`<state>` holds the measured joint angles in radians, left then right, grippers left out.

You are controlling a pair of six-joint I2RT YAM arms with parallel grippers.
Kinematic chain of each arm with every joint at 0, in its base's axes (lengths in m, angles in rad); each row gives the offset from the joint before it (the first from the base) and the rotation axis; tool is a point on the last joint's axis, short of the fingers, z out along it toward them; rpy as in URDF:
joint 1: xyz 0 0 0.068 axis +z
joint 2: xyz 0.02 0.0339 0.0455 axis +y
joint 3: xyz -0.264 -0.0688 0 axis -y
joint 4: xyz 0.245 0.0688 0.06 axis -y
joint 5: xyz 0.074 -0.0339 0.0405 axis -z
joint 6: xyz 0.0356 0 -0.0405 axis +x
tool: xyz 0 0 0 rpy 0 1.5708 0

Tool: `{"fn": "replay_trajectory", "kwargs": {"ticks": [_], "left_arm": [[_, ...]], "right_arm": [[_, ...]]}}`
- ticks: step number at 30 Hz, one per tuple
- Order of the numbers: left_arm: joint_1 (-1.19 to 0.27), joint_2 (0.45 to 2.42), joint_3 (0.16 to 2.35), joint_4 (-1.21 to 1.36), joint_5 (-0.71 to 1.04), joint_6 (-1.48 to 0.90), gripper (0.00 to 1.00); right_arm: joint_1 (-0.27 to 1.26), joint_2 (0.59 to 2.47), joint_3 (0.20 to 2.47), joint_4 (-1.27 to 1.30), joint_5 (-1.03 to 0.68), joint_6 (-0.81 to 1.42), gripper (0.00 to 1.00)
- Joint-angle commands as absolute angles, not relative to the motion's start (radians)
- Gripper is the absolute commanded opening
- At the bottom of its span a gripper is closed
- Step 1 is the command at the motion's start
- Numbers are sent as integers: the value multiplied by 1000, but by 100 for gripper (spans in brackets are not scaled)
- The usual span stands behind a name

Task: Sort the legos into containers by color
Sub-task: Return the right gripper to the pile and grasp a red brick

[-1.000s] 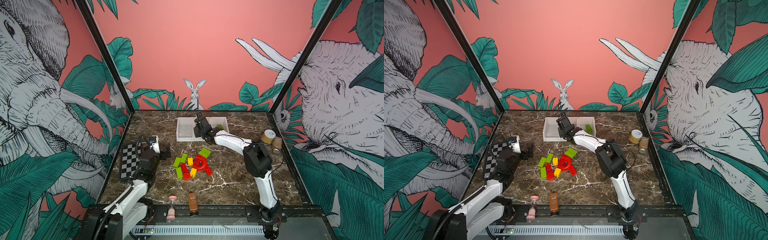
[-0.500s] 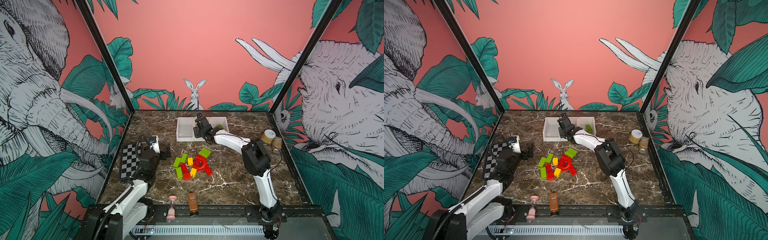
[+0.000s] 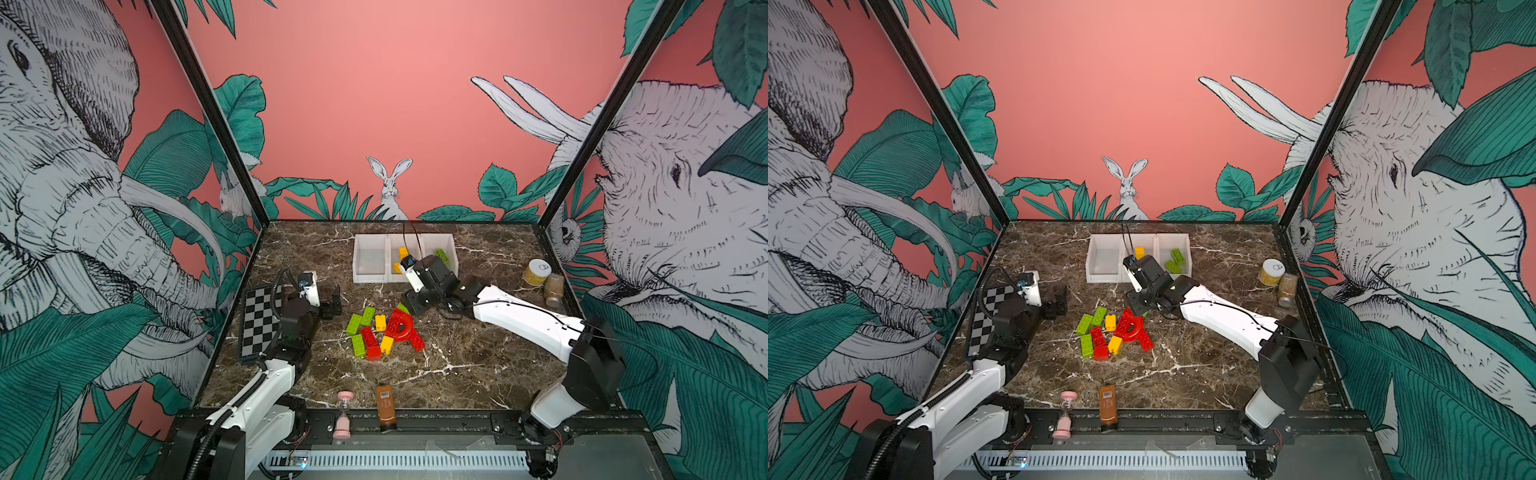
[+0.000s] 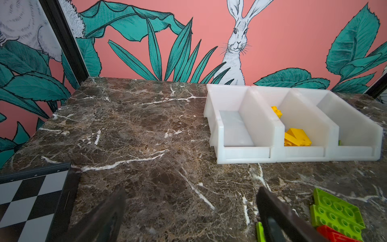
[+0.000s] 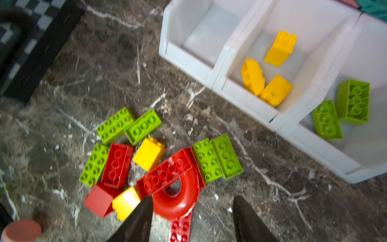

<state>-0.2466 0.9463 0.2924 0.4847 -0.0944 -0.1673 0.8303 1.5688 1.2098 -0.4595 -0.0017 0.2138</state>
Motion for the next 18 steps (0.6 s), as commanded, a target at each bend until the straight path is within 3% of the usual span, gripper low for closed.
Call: {"fn": "replay_trajectory", "kwargs": {"ticks": [1,18], "left_arm": [[-253,948,283,512,-92,-171,98],[-252,956,282,515,-94,-176,98]], "right_arm": [[844,1537,1130,-561,-3,189,60],[941,1592,1015,-474,-27,230,62]]}}
